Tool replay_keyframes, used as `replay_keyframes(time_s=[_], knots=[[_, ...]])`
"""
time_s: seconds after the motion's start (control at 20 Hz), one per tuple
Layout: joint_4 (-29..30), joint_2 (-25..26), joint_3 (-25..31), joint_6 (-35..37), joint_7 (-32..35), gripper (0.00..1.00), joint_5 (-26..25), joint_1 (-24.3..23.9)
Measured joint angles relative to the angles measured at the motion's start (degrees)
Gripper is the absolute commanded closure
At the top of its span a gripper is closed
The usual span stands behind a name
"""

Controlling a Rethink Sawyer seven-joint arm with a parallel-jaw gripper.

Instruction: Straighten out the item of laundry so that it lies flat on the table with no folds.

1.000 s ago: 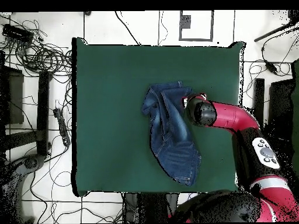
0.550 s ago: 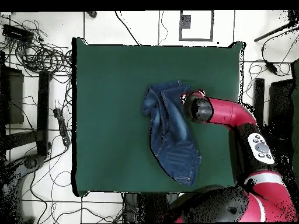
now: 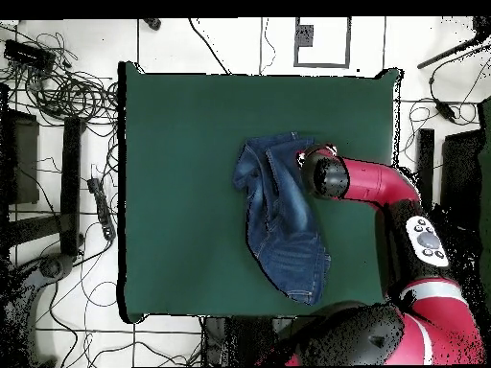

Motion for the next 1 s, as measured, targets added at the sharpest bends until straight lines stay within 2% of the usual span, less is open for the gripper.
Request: replay_keyframes(time_s=[0.55, 0.6, 1.0], knots=[[0.13, -0.03, 3.69, -0.01, 0.00, 1.00, 0.02, -3.62], [0.14, -0.22, 3.91, -0.01, 0.00, 0.00, 0.00, -4.14], [-0.27, -0.75, 3.85, -0.01, 0.00, 0.00, 0.00, -3.19]])
